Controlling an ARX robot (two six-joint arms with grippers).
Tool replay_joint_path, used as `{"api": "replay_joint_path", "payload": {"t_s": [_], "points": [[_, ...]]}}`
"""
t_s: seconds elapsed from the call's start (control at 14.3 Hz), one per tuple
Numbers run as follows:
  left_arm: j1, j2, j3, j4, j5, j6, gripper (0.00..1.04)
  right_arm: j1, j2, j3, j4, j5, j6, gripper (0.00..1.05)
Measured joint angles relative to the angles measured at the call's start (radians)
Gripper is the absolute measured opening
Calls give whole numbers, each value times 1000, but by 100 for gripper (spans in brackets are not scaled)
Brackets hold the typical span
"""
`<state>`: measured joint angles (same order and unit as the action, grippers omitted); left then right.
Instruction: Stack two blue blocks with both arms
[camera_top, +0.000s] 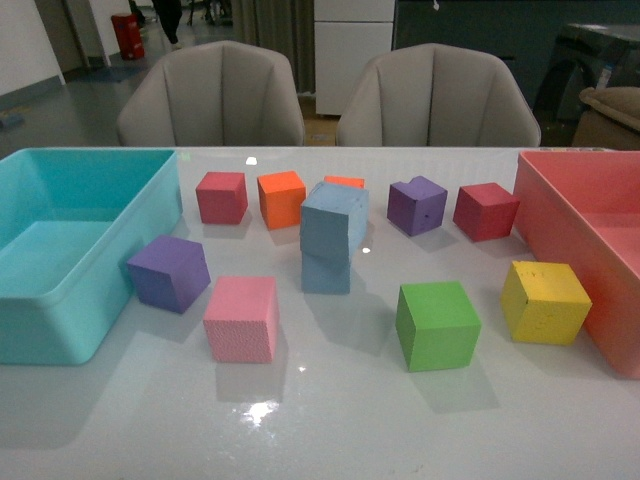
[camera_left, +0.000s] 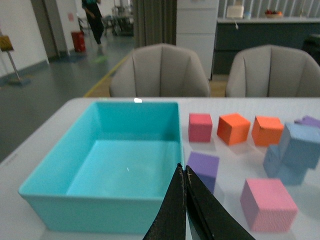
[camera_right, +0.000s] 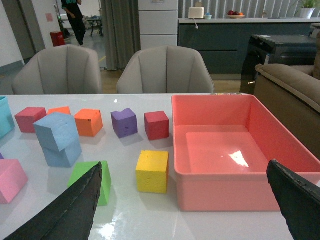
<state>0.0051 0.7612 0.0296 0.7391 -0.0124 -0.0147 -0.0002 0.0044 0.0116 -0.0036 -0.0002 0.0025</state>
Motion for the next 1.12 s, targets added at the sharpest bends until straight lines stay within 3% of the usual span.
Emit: {"api": "replay_joint_path", "payload": {"t_s": [1.12], "points": [[-7, -539, -19, -514, 13, 1, 2, 0, 0, 0, 0, 0, 0, 98]]}}
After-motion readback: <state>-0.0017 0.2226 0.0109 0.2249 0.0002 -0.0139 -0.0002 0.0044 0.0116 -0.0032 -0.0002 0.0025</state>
